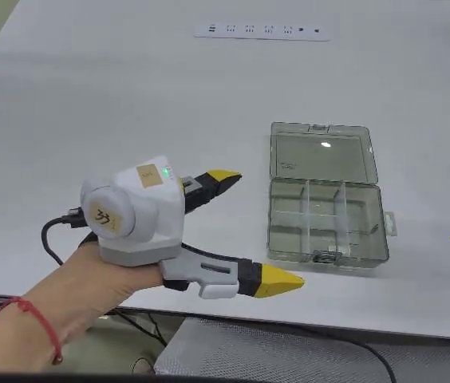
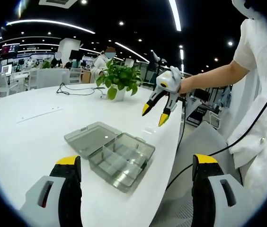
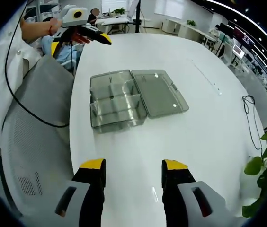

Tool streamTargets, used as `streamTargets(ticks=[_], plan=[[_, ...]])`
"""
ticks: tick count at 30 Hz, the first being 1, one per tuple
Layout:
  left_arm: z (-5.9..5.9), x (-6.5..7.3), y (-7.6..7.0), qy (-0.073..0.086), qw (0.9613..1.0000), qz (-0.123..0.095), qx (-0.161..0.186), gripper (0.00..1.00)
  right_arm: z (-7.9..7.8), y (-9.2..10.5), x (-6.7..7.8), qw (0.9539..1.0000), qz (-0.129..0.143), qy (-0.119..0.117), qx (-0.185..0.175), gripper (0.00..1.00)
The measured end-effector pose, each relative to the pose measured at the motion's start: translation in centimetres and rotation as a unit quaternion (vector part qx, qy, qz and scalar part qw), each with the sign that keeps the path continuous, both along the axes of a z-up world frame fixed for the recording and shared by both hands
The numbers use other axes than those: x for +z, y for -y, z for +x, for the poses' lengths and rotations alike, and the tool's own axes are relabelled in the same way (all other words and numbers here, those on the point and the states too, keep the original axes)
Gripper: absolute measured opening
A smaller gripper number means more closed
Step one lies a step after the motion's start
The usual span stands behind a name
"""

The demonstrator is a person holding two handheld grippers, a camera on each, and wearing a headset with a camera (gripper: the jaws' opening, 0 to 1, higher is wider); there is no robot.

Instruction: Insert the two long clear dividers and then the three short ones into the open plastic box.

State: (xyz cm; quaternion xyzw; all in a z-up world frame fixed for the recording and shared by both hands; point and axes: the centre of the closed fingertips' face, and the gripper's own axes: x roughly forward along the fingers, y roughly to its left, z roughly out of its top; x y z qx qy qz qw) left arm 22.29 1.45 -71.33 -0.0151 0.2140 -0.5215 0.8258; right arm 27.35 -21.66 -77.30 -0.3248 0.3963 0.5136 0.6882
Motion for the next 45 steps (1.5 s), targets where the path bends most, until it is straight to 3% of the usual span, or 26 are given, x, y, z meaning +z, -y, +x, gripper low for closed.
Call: streamTargets(ticks=[8,14,26,34,45], plan=[[0.0,-0.1,0.0,-0.004,1.0,0.001,-0.001,1.0,0.0,3.1,-2.3,0.9991,-0.037,-0.021,0.006,0.49],[0.1,-0.2,-0.1,-0.006,1.0,0.0,0.0,0.99,0.0,5.5,-4.4,0.9954,-0.083,-0.037,0.031,0.49],[0.2,-0.5,-0.5,-0.014,0.9999,0.004,0.004,0.98,-0.1,7.9,-7.8,0.9809,-0.158,-0.049,0.102,0.47],[0.2,-0.6,-0.6,-0.018,0.9998,0.005,0.006,0.97,0.2,7.8,-8.1,0.9787,-0.168,-0.043,0.11,0.41],[0.3,-0.6,-0.5,-0.017,0.9998,0.006,0.002,0.96,-0.1,7.8,-7.9,0.9793,-0.169,-0.042,0.104,0.33]])
